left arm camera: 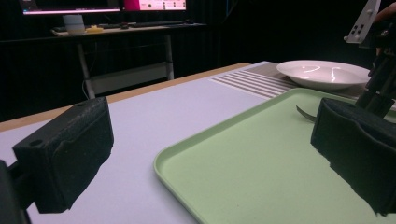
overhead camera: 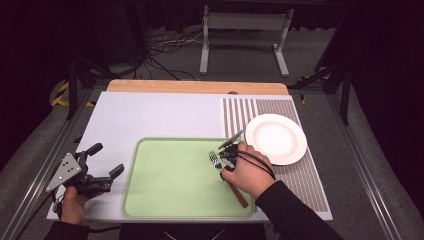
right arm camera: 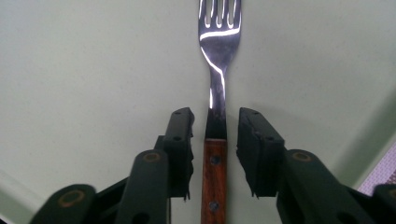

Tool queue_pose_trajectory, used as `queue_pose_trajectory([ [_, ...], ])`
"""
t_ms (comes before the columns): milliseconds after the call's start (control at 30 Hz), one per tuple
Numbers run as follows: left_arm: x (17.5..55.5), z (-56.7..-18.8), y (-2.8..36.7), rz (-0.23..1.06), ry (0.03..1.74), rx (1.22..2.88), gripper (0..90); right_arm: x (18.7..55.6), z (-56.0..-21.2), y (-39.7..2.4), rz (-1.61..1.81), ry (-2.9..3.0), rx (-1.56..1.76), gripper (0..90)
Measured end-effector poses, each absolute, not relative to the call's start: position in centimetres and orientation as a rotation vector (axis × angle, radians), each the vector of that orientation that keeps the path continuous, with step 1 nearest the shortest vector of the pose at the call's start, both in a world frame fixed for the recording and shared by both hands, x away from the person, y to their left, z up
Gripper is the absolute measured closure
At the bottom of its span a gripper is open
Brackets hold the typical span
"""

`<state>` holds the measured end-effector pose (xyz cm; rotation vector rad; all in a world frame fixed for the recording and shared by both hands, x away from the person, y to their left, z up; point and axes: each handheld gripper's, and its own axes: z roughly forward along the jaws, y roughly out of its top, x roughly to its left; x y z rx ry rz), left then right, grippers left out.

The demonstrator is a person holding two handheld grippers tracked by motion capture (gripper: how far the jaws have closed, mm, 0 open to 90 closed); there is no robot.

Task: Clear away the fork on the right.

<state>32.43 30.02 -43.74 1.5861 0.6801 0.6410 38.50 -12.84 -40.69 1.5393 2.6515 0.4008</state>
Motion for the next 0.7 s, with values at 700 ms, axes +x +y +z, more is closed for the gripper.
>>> queue_pose_trajectory([
  [700, 32.43, -43.75, 30.02, 0.64, 0.681, 1.586, 0.0, 39.26, -40.33, -12.27, 0.852, 2.678, 1.049, 25.1],
])
